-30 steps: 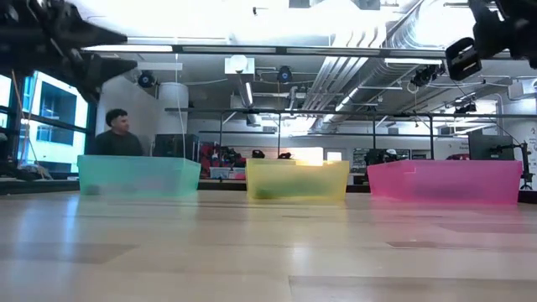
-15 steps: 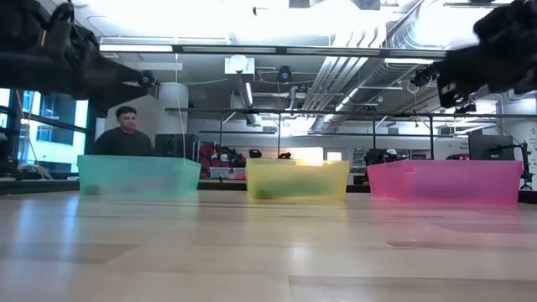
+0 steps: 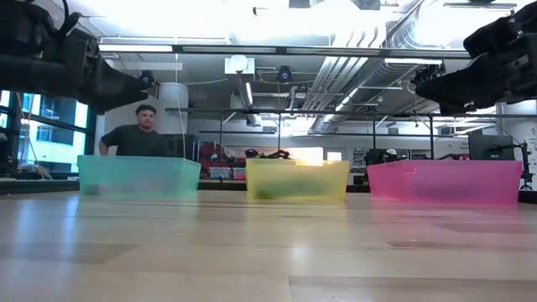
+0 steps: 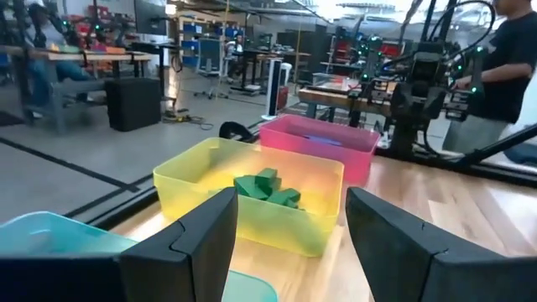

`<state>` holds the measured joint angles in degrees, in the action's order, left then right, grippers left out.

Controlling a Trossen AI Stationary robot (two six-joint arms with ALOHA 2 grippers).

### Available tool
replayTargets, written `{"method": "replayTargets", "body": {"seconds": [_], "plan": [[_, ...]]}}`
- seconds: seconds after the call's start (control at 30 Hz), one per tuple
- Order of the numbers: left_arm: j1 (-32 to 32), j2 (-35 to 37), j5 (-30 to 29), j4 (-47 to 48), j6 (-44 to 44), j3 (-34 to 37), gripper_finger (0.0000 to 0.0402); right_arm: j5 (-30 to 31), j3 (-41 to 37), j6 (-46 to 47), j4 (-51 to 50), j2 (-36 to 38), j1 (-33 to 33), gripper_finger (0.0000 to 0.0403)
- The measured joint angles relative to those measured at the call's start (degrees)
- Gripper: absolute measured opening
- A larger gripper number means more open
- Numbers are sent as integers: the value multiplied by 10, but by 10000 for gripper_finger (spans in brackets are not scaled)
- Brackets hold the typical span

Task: Sort blocks
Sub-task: Return to Home Position

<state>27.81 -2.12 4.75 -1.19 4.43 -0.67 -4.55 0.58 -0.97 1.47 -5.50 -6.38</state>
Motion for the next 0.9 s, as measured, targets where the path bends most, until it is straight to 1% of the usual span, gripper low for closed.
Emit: {"method": "replayTargets", "body": {"seconds": [0.17, 0.23, 0.3, 0.43, 0.53, 0.67, 0.9], "plan": [[-1, 0, 2, 0, -16, 0, 209, -1, 0, 14, 0, 0, 0, 82], [-5, 0, 8, -1, -16, 0, 209, 0, 0, 40, 0, 0, 0, 82], [-14, 0, 15, -3, -18, 0, 209, 0, 0, 66, 0, -1, 0, 82], [-38, 0, 55, -9, 1, 0, 209, 0, 0, 122, 0, -1, 0, 82], [-58, 0, 55, -9, 11, 0, 209, 0, 0, 140, 0, -1, 0, 82], [-73, -8, 48, -8, 13, 0, 209, 0, 0, 140, 0, -1, 0, 82], [-74, -9, 48, -8, 13, 0, 209, 0, 0, 140, -1, -2, 0, 82]]}}
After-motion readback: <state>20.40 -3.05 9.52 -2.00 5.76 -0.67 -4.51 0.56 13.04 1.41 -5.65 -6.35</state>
